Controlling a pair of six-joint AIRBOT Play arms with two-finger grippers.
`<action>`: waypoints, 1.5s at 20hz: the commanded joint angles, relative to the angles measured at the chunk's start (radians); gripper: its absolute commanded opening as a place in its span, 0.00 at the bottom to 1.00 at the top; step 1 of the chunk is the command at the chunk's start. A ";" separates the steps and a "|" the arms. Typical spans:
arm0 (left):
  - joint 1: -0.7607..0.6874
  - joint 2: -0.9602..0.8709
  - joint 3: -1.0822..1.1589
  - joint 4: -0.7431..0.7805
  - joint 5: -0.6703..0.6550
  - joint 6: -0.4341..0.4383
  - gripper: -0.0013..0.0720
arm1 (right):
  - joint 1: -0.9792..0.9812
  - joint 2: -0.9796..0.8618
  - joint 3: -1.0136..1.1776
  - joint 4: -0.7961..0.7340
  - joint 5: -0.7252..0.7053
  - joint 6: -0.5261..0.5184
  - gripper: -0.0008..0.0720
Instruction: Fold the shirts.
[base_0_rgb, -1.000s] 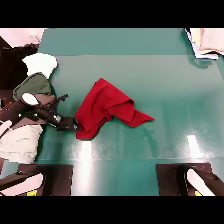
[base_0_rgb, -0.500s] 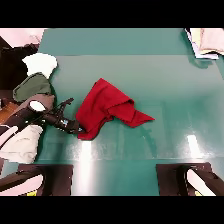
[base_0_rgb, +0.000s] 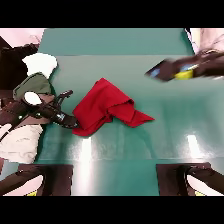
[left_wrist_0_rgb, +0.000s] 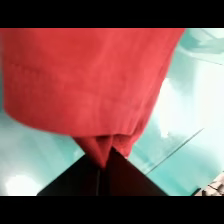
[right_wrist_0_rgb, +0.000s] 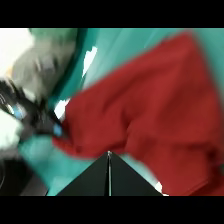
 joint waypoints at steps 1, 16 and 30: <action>-0.001 0.039 0.035 0.040 -0.018 -0.017 0.05 | 0.211 -0.097 -0.207 0.019 -0.201 0.051 0.48; -0.001 0.039 0.034 0.039 -0.021 -0.017 0.05 | 0.519 -0.458 -0.176 0.327 -0.532 0.101 0.66; -0.001 0.039 0.034 0.040 -0.018 -0.014 0.05 | 0.550 -0.457 -0.174 0.347 -0.727 0.124 0.23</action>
